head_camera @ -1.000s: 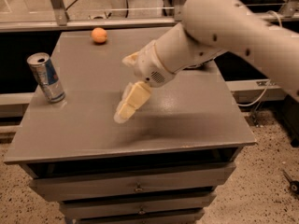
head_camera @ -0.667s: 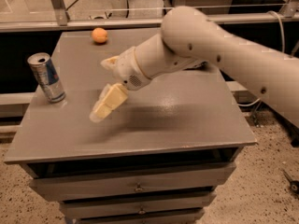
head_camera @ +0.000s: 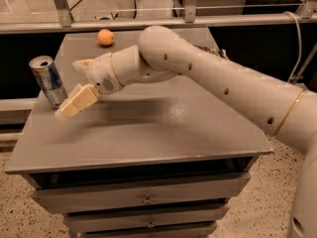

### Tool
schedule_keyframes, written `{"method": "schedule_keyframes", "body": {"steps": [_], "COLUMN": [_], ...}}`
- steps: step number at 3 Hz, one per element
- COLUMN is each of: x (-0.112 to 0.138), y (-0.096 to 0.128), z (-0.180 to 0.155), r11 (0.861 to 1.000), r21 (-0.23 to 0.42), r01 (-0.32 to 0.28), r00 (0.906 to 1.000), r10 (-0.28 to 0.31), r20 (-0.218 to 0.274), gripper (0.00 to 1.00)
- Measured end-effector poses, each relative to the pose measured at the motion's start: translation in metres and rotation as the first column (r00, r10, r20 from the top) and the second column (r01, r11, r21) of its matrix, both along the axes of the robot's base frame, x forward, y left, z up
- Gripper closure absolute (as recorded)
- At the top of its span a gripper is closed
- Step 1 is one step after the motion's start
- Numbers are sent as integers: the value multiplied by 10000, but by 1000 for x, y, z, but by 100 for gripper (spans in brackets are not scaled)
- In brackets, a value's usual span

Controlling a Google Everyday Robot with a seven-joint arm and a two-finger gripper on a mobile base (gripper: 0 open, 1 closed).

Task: Knock redbull can over

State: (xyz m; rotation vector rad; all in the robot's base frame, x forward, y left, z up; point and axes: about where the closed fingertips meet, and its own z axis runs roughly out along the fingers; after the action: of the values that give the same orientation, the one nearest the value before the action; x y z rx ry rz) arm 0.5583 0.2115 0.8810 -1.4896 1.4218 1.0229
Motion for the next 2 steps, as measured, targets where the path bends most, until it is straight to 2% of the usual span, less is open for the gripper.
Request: {"method": "schedule_keyframes", "body": {"steps": [1, 2], "x": [5, 7], "y": [39, 50], "z": [13, 20], "r11": [9931, 9855], "r21": [1154, 1688], "r01": [-227, -191], "r00": [9996, 9994], "r10": [248, 236], "r20": [-166, -248], "gripper": [20, 51]}}
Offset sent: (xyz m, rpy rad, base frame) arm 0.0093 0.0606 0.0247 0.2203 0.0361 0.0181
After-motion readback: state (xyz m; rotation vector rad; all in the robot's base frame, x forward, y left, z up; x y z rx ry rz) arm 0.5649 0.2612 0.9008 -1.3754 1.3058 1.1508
